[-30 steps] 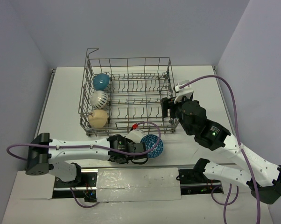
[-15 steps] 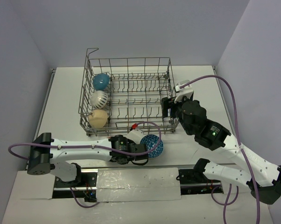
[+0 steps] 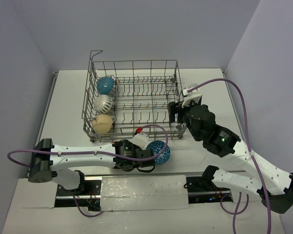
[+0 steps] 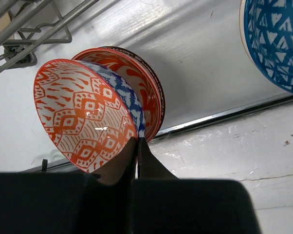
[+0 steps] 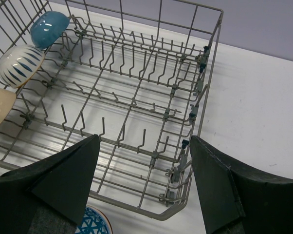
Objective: Load the bowls into the dish rack
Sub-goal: Pick up the bowl from the bowl.
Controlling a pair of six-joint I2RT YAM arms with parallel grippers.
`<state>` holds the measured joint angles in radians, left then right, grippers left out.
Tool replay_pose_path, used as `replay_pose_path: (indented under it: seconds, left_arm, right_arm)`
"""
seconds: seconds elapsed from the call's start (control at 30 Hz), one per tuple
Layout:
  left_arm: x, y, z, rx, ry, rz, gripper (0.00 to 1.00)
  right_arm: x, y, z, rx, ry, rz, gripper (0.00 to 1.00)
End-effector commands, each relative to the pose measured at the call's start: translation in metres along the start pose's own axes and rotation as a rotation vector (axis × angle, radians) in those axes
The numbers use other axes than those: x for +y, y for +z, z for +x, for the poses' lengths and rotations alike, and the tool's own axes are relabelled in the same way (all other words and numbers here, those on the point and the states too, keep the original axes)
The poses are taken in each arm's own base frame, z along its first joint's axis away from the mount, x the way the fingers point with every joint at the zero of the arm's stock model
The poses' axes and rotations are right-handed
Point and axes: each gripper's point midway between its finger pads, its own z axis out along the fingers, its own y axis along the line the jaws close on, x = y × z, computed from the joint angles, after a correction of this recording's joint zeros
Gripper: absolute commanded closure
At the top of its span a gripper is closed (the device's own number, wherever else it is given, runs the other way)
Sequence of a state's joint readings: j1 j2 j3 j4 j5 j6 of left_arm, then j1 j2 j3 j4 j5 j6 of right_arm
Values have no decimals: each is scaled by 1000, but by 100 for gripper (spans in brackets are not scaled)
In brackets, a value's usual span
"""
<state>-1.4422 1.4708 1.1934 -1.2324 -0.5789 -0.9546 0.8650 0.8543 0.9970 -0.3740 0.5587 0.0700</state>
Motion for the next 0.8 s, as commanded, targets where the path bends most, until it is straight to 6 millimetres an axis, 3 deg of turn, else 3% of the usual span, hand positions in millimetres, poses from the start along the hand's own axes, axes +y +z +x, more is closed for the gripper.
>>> replay_pose_path:
  seconds: [0.0, 0.53, 0.77]
  left_arm:
    - [7, -20, -20, -78, -55, 11, 100]
    - [2, -61, -46, -154, -134, 156, 100]
    - [16, -86, -55, -203, -173, 178, 100]
  right_arm:
    - [-4, -4, -16, -51, 43, 8, 18]
    - [-3, -3, -15, -50, 45, 1, 18]
    - [-4, -3, -16, -52, 47, 7, 18]
